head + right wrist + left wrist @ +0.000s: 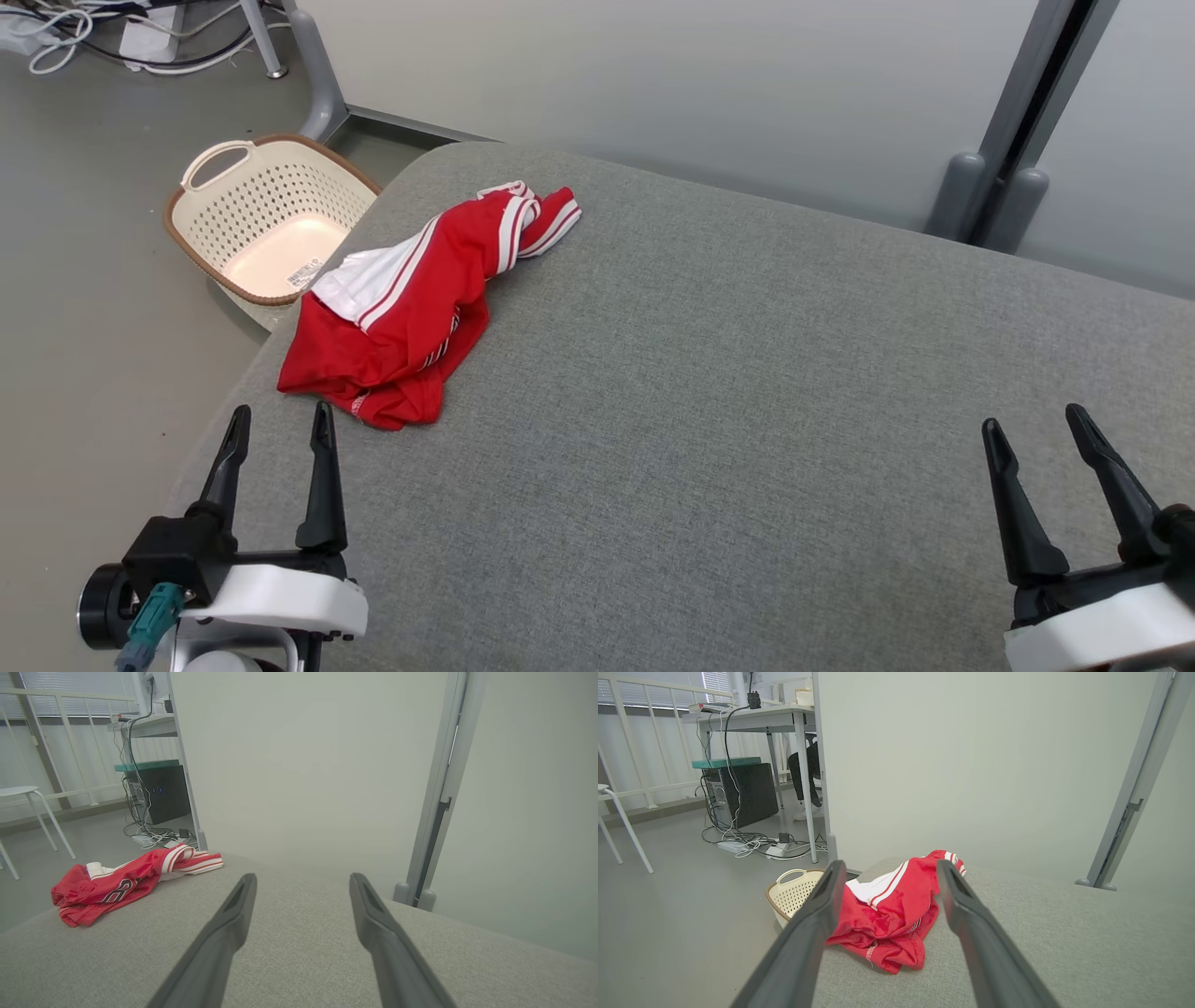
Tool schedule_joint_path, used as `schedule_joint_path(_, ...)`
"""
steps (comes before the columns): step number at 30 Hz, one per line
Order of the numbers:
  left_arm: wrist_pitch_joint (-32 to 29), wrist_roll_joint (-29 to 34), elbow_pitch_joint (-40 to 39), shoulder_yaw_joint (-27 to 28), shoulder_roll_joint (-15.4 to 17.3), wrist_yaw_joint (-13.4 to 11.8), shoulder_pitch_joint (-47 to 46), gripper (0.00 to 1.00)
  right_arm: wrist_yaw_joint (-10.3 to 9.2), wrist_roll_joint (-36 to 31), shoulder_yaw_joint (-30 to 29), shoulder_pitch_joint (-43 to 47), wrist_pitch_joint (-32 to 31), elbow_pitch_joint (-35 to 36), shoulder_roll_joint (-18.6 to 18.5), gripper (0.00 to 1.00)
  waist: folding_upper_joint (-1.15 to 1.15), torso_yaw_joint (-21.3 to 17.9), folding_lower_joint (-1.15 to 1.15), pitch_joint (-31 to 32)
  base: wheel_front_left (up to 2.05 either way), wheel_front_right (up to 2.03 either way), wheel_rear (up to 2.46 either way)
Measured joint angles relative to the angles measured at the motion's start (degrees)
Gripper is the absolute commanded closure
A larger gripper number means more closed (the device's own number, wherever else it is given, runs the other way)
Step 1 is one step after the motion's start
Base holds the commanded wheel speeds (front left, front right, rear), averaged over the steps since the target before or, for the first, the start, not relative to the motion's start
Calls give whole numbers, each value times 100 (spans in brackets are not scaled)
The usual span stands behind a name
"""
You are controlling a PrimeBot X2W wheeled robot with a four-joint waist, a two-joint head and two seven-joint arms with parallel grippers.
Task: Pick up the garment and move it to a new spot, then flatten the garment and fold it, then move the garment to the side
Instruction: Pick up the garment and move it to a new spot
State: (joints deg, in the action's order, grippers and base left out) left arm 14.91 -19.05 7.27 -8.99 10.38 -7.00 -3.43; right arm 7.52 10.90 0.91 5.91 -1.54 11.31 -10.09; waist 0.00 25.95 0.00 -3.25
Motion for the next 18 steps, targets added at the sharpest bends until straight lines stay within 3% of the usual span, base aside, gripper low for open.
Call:
schedule_joint_path(7,7,-109,119,53,-103,92,-121,0,0,15,4,-24,-37,71,-33,0,0,-7,0,-93,0,0,0)
schedule_joint_path(11,8,-131,396,4,-225,162,-636,0,0,5,-27,-172,-144,230,-110,0,0,-58,0,-330,0,0,0)
schedule_joint_path(18,8,-439,1793,51,-443,498,-2075,0,0,-37,-121,-675,-359,626,-382,0,0,-238,0,-1154,0,0,0)
